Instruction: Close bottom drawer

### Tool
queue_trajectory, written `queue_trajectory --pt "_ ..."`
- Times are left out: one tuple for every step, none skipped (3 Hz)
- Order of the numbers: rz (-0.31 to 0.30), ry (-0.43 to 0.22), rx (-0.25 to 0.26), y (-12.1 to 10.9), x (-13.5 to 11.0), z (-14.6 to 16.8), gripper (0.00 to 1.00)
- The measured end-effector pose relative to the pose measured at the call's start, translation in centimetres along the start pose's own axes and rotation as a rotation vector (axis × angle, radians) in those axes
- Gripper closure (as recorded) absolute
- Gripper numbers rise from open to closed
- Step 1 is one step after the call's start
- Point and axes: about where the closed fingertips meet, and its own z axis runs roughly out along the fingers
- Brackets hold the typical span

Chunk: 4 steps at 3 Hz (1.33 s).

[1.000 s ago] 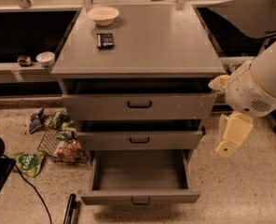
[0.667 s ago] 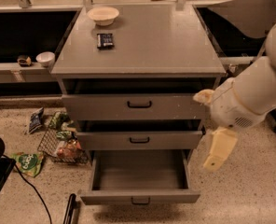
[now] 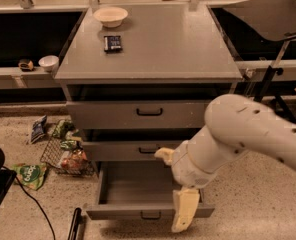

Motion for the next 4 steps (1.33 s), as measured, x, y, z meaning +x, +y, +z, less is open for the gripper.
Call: queue_trajectory --pt "-0.016 -0.171 -0.104 1.3 -0.9 5.2 0.0" --pt "0.004 -0.221 -0.147 1.7 -0.5 7.0 0.0" --pt "0.003 -0.218 -0.146 1.7 -0.5 7.0 0.0" --pt "0.015 -0.185 -0.157 1.8 -0.4 7.5 0.0"
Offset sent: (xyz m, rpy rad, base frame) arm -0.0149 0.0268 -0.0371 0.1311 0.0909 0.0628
